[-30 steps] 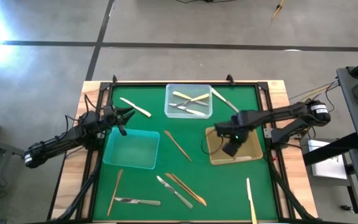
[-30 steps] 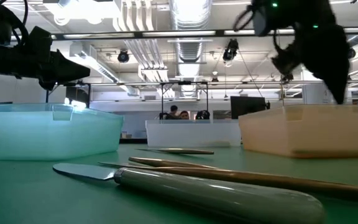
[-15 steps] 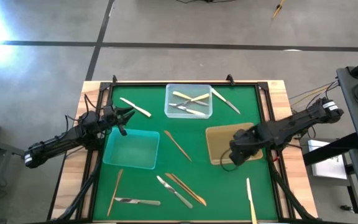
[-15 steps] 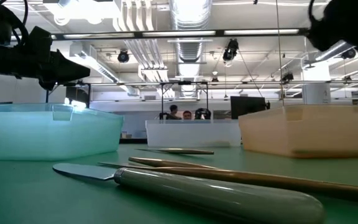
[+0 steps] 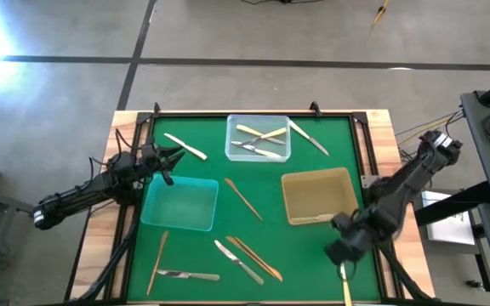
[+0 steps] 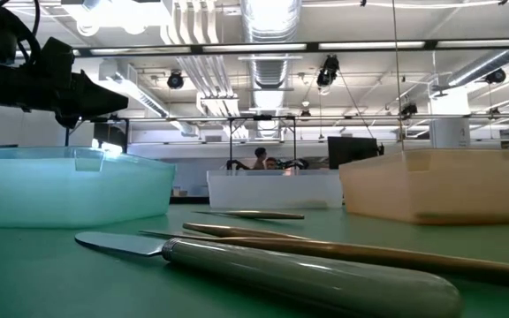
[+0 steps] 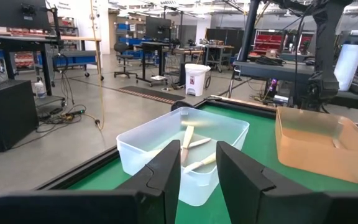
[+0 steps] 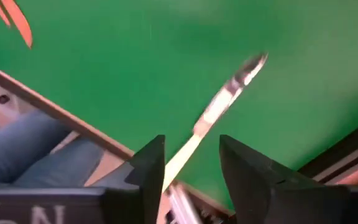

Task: Sort silverware by color (type)
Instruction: Put the yellow knife into the transparent bin

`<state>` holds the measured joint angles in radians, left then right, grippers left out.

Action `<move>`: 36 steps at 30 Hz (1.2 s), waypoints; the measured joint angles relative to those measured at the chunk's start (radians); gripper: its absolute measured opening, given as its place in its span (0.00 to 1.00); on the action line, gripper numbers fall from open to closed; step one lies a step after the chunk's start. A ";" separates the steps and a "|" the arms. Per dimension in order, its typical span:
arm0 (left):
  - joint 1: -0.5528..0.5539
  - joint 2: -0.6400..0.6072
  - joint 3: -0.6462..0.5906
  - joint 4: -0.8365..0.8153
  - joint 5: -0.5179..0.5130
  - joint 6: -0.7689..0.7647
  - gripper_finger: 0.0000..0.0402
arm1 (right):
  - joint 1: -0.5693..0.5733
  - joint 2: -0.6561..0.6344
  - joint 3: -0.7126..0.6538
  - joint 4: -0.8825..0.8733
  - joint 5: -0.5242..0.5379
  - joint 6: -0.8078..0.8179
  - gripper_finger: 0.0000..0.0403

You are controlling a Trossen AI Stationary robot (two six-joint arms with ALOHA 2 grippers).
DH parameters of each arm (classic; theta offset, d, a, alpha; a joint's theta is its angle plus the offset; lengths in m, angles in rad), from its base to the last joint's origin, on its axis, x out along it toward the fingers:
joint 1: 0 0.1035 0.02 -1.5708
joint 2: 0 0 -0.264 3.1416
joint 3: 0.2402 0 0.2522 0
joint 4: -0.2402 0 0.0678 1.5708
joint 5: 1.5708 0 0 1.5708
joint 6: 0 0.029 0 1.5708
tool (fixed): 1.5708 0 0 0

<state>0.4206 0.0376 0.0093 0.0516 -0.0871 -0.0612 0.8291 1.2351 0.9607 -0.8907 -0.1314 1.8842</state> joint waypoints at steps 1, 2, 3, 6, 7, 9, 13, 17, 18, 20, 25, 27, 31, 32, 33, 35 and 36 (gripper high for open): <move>0.000 0.000 0.000 0.000 0.000 0.000 0.22 | 0.031 0.021 0.005 0.011 0.000 0.064 0.38; 0.000 0.000 0.000 0.000 0.000 0.000 0.22 | 0.060 0.042 0.011 0.016 0.001 0.132 0.39; 0.000 0.000 0.000 0.000 0.000 0.000 0.22 | 0.091 0.064 0.018 0.022 0.000 0.197 0.40; 0.000 0.000 0.000 0.000 0.000 0.000 0.22 | 0.171 0.135 0.041 0.074 0.000 0.298 0.43; 0.000 0.000 0.000 0.000 0.000 0.000 0.22 | 0.194 0.161 0.050 0.087 0.000 0.318 0.43; 0.000 0.000 0.000 0.000 0.000 0.000 0.22 | 0.223 0.206 0.072 0.097 0.000 0.341 0.44; 0.000 0.000 0.000 0.000 0.000 0.000 0.22 | 0.236 0.279 0.122 0.096 -0.001 0.349 0.43; 0.000 0.000 0.000 0.000 0.000 0.000 0.22 | 0.236 0.356 0.169 0.109 -0.032 0.357 0.43; 0.000 0.000 0.000 0.000 0.000 0.000 0.22 | 0.236 0.377 0.180 0.121 -0.045 0.360 0.43; 0.000 0.000 0.000 0.000 0.000 0.000 0.22 | 0.236 0.421 0.207 0.135 -0.067 0.367 0.43; 0.000 0.000 0.000 0.000 0.000 0.000 0.22 | 0.236 0.509 0.248 0.147 -0.078 0.358 0.42; 0.000 0.000 0.000 0.000 0.000 0.000 0.22 | 0.236 0.535 0.248 0.143 -0.078 0.359 0.42; 0.000 0.000 0.000 0.000 0.000 0.000 0.22 | 0.235 0.580 0.245 0.143 -0.079 0.358 0.42; 0.000 0.000 0.000 0.000 0.000 0.000 0.22 | 0.235 0.587 0.244 0.145 -0.079 0.357 0.42; 0.000 0.000 0.000 0.000 0.000 0.000 0.22 | 0.235 0.594 0.243 0.145 -0.080 0.357 0.42; 0.000 0.000 0.000 0.000 0.000 0.000 0.22 | 0.235 0.609 0.240 0.143 -0.081 0.357 0.42; 0.000 0.000 0.000 0.000 0.000 0.000 0.22 | 0.235 0.615 0.239 0.142 -0.080 0.357 0.42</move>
<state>0.4205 0.0377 0.0093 0.0514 -0.0868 -0.0612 1.0641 1.8501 1.1995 -0.7490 -0.2114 2.2408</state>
